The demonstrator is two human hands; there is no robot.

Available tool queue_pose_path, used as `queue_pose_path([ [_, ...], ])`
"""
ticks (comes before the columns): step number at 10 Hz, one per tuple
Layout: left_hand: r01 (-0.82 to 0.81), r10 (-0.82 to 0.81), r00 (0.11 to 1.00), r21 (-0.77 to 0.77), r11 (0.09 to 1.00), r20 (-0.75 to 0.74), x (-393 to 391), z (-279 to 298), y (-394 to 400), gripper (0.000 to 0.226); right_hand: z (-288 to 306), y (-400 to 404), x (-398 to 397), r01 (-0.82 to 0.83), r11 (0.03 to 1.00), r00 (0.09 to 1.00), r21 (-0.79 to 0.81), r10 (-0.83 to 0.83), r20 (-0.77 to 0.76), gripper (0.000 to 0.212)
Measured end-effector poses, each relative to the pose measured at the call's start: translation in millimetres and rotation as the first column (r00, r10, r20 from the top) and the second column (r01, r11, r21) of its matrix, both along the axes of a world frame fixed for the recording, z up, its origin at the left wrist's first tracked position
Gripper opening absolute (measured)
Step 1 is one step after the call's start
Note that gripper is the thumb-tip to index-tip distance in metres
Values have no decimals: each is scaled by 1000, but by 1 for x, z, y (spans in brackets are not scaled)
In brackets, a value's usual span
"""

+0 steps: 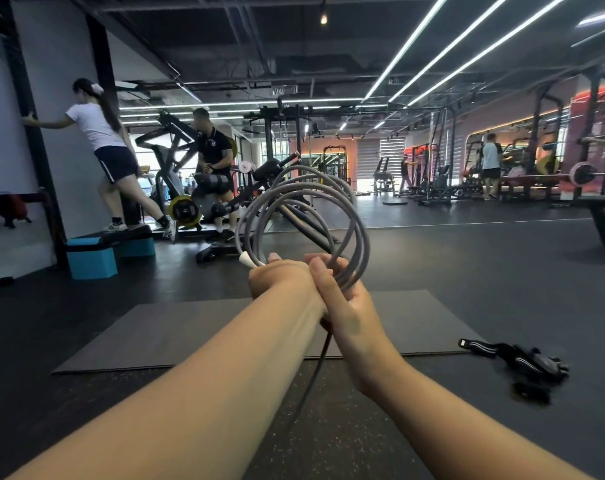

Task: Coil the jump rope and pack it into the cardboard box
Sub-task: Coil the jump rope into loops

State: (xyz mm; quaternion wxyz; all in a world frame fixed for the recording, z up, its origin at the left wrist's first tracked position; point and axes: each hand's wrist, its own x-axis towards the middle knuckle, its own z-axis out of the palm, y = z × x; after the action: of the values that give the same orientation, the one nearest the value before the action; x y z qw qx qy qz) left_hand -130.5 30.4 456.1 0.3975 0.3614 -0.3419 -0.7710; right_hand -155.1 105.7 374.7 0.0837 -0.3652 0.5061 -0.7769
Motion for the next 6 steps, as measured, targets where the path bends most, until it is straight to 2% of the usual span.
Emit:
queue_pose_path([
  [1,35,-29,995,61,998,-95,-16,-20,-12,37,9,-4,3,31,999,996,-18,-30,78,29],
  [2,-9,18,995,-100,995,94,-13,-30,-4,28,15,-6,-2,88,996,995,-31,-86,55,31],
  [3,13,-8,999,-108,994,45,-6,-35,-2,20,20,-3,-10,120,993,993,-3,-120,-9,31],
  [4,70,-73,997,-126,990,-23,7,-38,-10,22,29,5,-25,171,979,980,110,-157,-125,32],
  [5,47,-57,998,-247,968,-35,16,-36,-20,64,36,13,-37,204,954,964,219,-156,-215,32],
  [6,-16,153,982,-763,646,109,33,-25,-36,110,51,29,-58,391,829,838,400,-141,-527,36],
])
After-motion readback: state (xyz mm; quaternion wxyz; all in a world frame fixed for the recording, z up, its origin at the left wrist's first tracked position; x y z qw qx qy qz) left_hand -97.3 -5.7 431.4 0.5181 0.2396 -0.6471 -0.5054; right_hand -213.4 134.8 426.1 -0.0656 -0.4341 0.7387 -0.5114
